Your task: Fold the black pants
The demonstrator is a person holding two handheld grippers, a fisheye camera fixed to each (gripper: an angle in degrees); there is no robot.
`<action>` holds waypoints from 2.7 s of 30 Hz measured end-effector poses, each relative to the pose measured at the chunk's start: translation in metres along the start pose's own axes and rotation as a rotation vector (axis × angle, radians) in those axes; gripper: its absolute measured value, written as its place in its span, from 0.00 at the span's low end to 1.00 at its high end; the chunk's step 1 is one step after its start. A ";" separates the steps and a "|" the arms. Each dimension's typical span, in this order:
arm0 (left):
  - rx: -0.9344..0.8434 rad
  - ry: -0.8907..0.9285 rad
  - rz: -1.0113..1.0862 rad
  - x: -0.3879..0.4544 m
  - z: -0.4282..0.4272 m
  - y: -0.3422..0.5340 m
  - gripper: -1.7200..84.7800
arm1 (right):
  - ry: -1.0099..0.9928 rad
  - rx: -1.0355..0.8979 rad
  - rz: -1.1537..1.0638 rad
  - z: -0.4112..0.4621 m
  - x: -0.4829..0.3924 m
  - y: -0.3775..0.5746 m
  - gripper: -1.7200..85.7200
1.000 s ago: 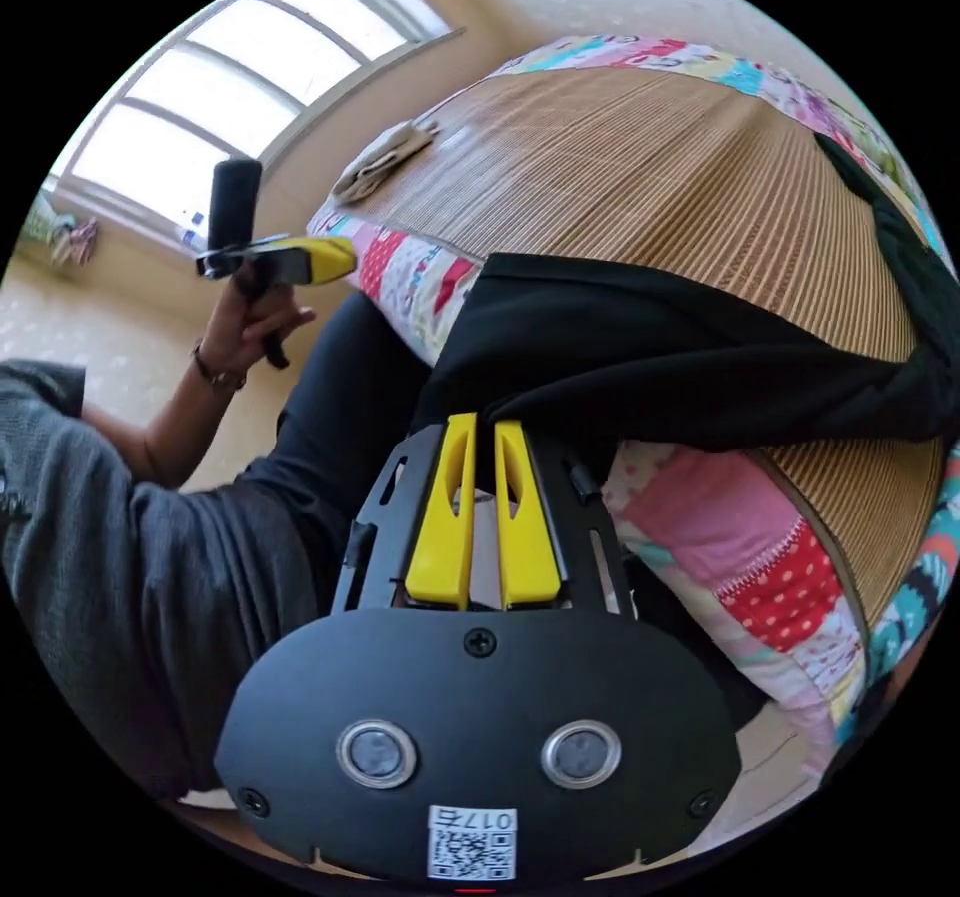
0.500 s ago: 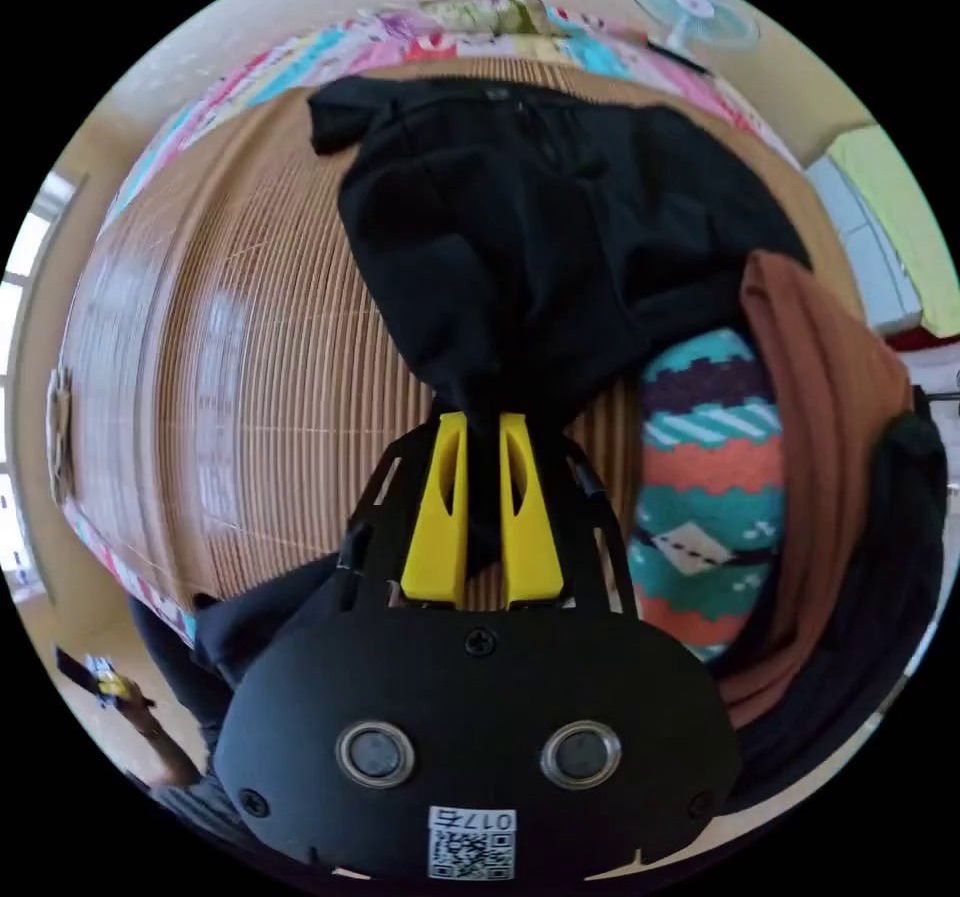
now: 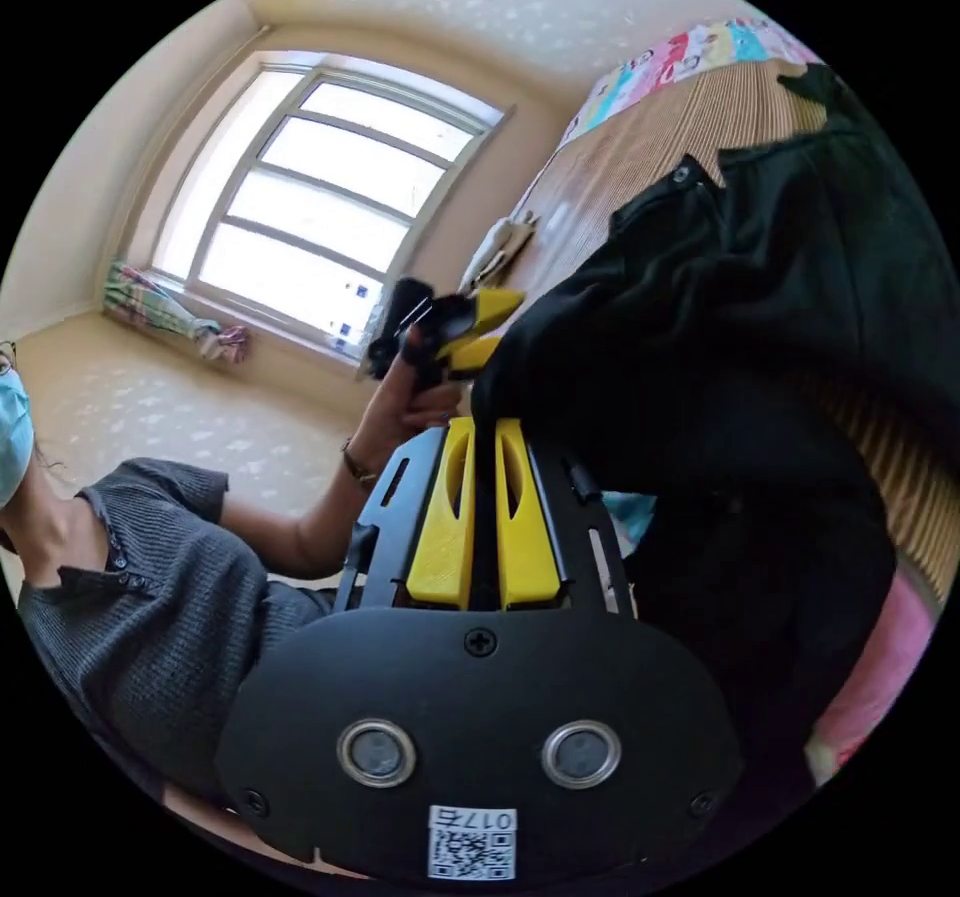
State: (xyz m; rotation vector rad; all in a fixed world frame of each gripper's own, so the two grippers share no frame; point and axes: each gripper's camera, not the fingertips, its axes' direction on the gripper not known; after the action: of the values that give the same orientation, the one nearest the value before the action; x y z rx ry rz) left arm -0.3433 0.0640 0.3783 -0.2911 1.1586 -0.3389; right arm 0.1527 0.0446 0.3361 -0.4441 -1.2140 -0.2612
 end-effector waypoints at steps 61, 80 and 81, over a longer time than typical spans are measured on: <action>0.575 0.219 1.487 0.619 -0.168 0.237 0.07 | 1.002 1.519 -0.924 -0.464 -0.731 0.136 0.04; 0.695 -0.441 -0.026 0.012 -0.265 0.205 0.14 | 0.298 -0.083 -0.416 0.077 -0.198 -0.287 0.14; 0.691 -0.403 -0.091 -0.015 -0.265 0.209 0.15 | 0.265 -0.086 -0.347 0.073 -0.161 -0.243 0.14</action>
State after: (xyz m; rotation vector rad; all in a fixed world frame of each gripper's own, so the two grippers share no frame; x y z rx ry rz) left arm -0.5711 0.2477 0.2099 0.1925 0.5821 -0.7011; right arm -0.0654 -0.1439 0.2512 -0.2600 -1.0164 -0.6512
